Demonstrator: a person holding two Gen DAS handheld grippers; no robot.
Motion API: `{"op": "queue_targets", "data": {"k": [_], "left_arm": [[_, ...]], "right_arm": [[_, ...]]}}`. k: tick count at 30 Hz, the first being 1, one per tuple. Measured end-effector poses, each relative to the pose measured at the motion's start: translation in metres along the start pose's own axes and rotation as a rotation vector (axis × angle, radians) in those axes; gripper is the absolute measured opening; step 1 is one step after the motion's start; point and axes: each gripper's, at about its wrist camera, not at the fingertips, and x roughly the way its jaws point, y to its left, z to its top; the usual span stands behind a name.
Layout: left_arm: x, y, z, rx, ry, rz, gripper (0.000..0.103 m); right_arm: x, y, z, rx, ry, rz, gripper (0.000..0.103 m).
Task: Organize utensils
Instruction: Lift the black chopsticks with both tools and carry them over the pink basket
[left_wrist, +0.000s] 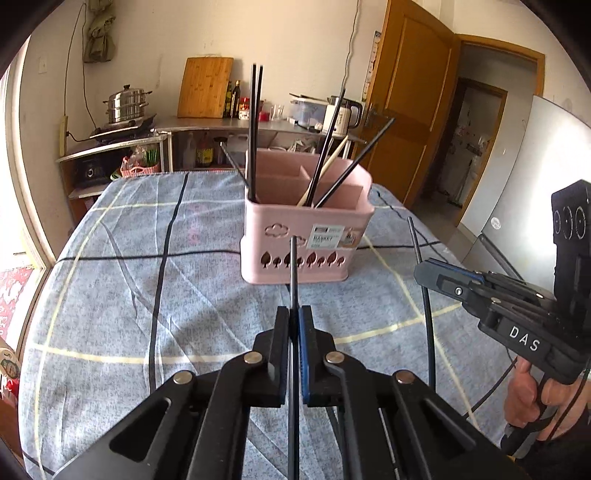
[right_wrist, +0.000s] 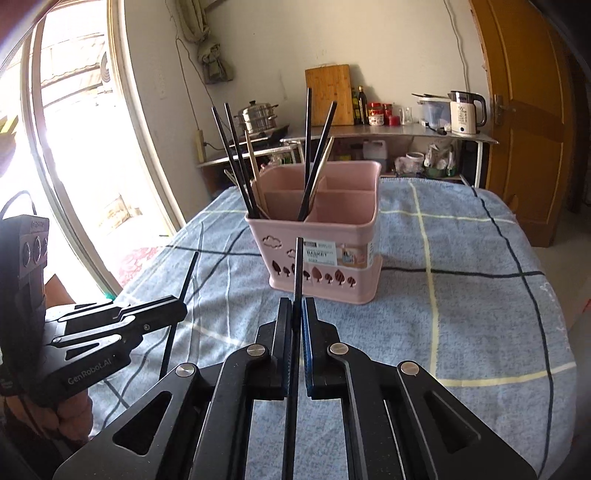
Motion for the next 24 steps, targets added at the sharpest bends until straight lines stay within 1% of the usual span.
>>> {"op": "queue_targets", "data": {"k": [6,11,16,24], "left_arm": [[-0.022,-0.002,0.027,0.017,-0.085,-0.019,0.005],[-0.032,-0.004,0.042,0.037,-0.131,-0.026,0.005],[-0.036,-0.007,0.043,0.048,-0.145,-0.043,0.005],[-0.039,-0.013,0.037,0.073,-0.138,-0.048,0.005]], "right_arm": [[-0.020,-0.003,0.021,-0.004,-0.081,0.000,0.005],[-0.032,-0.004,0.032,-0.007,-0.133,-0.002,0.005],[-0.039,-0.004,0.034,-0.016,-0.152,-0.001,0.005],[-0.037,-0.005,0.027,-0.026,-0.130,0.001,0.005]]}}
